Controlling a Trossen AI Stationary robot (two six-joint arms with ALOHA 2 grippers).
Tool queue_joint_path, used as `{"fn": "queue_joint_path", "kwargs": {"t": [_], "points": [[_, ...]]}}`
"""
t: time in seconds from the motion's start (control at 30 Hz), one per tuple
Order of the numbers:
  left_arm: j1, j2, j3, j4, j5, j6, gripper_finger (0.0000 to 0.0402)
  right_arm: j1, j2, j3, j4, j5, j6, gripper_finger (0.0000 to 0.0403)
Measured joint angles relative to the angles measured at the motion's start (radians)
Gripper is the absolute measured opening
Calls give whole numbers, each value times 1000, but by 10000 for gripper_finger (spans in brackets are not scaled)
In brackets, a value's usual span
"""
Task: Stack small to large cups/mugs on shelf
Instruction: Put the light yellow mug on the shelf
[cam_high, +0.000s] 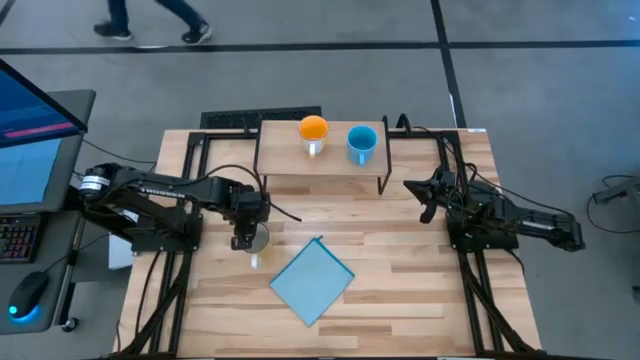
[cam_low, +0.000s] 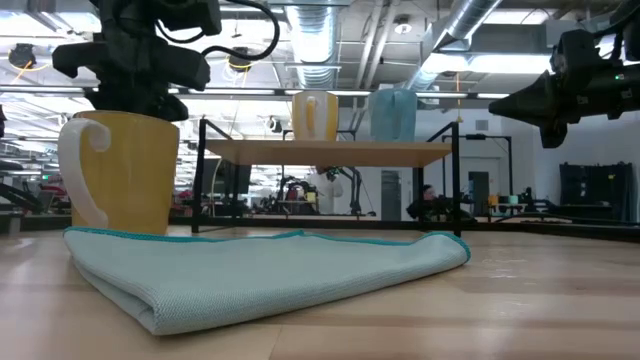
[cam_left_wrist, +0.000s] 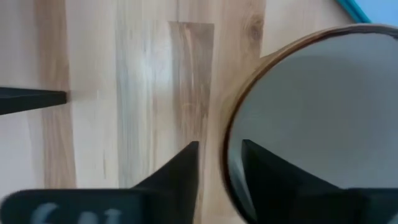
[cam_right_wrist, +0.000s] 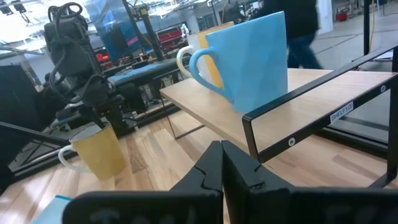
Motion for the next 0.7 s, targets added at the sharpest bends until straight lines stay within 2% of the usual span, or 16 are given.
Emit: {"fn": "queue_joint_path", "kwargs": {"t": [0.2, 0.5, 0.7], "points": [[0, 0, 1, 0, 2, 4, 16, 0, 0, 0, 0, 0, 0, 21], [19, -1, 2, 0, 7, -19, 9, 0, 0, 0, 0, 0, -1, 21], [44, 1, 73, -9, 1, -39, 9, 0, 0, 0, 0, 0, -1, 21]]}}
